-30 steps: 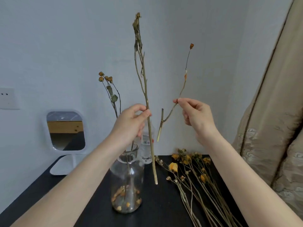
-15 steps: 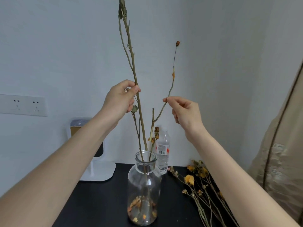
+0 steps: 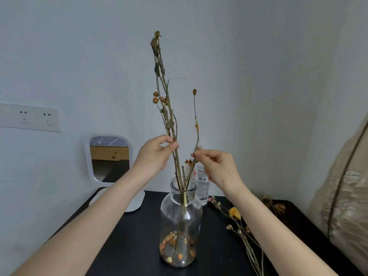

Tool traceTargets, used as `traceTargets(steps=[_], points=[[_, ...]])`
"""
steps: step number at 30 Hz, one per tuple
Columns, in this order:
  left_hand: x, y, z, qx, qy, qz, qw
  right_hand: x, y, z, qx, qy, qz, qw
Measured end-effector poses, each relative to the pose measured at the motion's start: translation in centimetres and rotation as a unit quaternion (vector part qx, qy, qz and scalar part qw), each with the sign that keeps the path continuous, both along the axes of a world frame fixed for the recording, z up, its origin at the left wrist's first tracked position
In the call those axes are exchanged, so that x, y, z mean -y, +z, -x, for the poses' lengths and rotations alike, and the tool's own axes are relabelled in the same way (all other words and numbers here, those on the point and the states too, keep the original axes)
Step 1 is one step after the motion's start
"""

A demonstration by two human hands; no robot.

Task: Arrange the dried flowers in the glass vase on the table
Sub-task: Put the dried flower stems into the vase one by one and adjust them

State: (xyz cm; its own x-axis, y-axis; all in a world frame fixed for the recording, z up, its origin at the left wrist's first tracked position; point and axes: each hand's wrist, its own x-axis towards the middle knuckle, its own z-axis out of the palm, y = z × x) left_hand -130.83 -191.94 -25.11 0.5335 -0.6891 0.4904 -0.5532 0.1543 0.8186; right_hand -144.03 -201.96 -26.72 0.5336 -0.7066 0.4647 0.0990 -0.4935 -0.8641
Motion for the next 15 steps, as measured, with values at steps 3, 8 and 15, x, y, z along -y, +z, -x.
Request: traceTargets(steps=[3,8,15], points=[[0.2,-1.2,0.1,0.039,0.000,-0.049,0.998,-0.2,-1.6,0.1,-0.019,0.002,0.009,1.000],[0.3,-3.0,0.5,0.117,0.013,-0.112,0.987,-0.1,-3.8,0.3,-0.056,-0.006,0.030,0.998],[0.2,-4.8,0.5,0.132,0.026,-0.159,0.978,0.0,-5.4,0.3,-0.081,-0.018,0.035,0.996]])
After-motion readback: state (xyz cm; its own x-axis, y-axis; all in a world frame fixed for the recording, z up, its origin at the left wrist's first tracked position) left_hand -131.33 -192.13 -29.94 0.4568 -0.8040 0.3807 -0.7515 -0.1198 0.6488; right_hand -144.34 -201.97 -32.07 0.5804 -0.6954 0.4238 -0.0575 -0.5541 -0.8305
